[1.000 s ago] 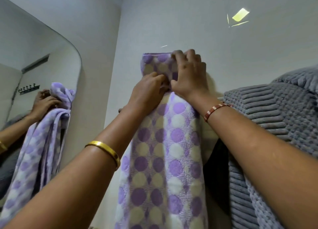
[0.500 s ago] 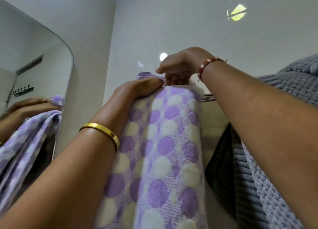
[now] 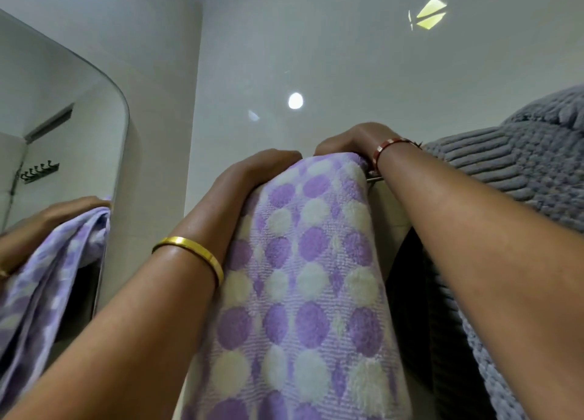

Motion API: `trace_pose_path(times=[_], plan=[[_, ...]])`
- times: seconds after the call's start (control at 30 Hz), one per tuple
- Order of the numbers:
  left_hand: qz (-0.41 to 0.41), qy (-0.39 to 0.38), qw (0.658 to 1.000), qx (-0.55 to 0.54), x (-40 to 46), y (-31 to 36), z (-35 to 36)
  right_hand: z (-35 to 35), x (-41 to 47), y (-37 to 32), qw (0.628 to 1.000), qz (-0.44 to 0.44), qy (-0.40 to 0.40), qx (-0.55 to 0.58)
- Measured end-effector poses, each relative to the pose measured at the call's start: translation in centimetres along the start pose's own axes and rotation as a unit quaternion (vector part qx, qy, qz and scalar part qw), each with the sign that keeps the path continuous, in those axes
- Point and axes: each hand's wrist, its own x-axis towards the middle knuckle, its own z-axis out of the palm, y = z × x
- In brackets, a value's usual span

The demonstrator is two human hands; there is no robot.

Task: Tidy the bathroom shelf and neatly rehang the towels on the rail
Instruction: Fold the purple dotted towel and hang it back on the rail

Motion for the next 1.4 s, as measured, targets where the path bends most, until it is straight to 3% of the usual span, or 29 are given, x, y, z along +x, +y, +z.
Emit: trace_pose_path(times=[0.13, 0.23, 0.33, 0.43, 0.63, 0.8, 0.87, 1.07, 1.17, 1.27, 1.4], plan=[[-0.021, 0.064, 0.997, 0.038, -0.1, -0.1, 0.4, 1.0, -0.1, -0.5, 0.996, 0.002, 0.068, -0.058], [0.017, 0.121, 0.992, 0.044, -0.5, -0.1, 0.4, 1.4, -0.1, -0.4, 0.98, 0.003, 0.197, 0.002], [0.085, 0.15, 0.983, 0.063, -1.4, 0.4, 0.2, 2.6, -1.8, -0.6, 0.9, -0.037, 0.429, 0.061], [0.107, 0.156, 0.981, 0.046, -2.7, 0.6, 0.6, 4.7, -3.8, -0.3, 0.852, -0.082, 0.516, 0.024], [0.01, 0.107, 0.991, 0.082, -4.3, 2.0, 1.1, 10.6, -7.9, 1.7, 0.803, -0.169, 0.57, 0.033], [0.044, 0.131, 0.985, 0.101, -5.1, 1.5, 1.5, 17.3, -10.5, 3.1, 0.831, -0.158, 0.424, 0.325], [0.073, 0.122, 0.987, 0.075, -5.3, 0.8, 1.3, 18.2, -10.3, 3.2, 0.845, -0.134, 0.36, 0.372], [0.111, 0.122, 0.985, 0.038, -4.7, -0.1, 1.1, 17.2, -7.8, 2.4, 0.879, -0.054, 0.384, 0.279], [0.119, 0.117, 0.986, 0.026, -4.4, -0.2, 1.2, 15.5, -6.5, 2.8, 0.85, 0.005, 0.458, 0.261], [0.116, 0.105, 0.988, 0.011, -4.2, -0.3, 1.0, 14.8, -6.6, 2.9, 0.837, -0.091, 0.498, 0.209], [0.119, 0.103, 0.987, 0.009, -4.2, -0.6, 1.0, 14.8, -6.6, 3.2, 0.865, -0.154, 0.475, 0.042]])
